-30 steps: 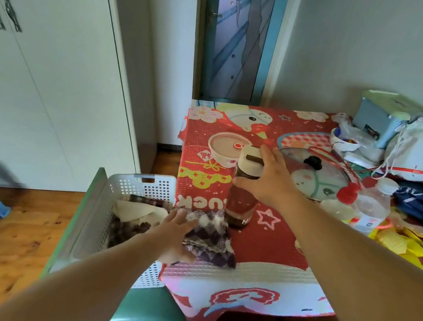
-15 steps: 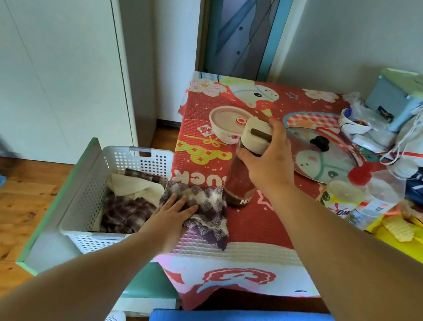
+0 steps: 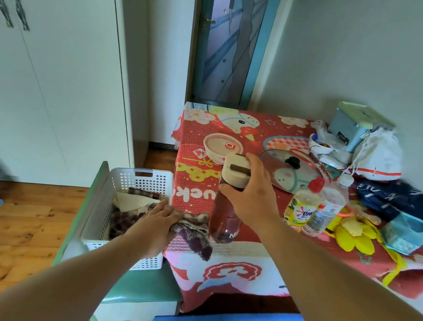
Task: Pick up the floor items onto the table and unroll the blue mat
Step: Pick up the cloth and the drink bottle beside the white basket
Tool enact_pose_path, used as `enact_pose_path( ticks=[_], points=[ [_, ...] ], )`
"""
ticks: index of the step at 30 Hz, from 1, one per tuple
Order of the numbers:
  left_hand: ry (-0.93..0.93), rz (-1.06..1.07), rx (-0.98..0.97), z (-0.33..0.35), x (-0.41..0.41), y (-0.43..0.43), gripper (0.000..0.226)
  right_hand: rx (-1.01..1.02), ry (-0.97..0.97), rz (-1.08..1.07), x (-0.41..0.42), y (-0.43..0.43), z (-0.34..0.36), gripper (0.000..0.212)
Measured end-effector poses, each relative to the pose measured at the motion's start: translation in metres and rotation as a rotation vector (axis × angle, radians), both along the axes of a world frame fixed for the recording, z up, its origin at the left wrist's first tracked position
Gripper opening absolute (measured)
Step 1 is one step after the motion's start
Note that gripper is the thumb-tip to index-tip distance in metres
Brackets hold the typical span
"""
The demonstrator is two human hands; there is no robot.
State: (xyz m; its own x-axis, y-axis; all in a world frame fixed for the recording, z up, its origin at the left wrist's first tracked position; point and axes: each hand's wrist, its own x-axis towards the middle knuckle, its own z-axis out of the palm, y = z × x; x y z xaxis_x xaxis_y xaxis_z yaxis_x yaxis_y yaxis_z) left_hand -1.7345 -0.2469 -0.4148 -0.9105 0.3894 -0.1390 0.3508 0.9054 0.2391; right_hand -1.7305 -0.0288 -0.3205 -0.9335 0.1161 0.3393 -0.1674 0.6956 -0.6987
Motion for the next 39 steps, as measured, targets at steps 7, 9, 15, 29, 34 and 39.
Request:
enact_pose_path(
  ticks=[7,9,15,29,34,39],
  points=[
    [0.035,-0.050,0.032,0.048,0.099,-0.061,0.050,0.043,0.028,-0.042,0.110,-0.054,0.044,0.081],
    [0.053,-0.058,0.033,0.058,0.125,-0.079,0.050,0.051,0.013,-0.058,0.139,-0.068,0.056,0.080],
    [0.089,-0.062,0.043,0.078,0.190,-0.111,0.052,0.058,-0.007,-0.077,0.211,-0.096,0.082,0.080],
    [0.097,0.023,-0.004,0.111,0.350,-0.134,0.052,0.034,0.020,-0.002,0.355,-0.120,0.099,0.076],
    [0.085,0.060,0.022,0.128,0.425,-0.140,0.052,0.045,-0.038,0.048,0.421,-0.127,0.107,0.077],
    [0.086,0.099,0.038,0.146,0.473,-0.166,0.052,0.045,-0.023,0.081,0.473,-0.148,0.115,0.078]
  ],
)
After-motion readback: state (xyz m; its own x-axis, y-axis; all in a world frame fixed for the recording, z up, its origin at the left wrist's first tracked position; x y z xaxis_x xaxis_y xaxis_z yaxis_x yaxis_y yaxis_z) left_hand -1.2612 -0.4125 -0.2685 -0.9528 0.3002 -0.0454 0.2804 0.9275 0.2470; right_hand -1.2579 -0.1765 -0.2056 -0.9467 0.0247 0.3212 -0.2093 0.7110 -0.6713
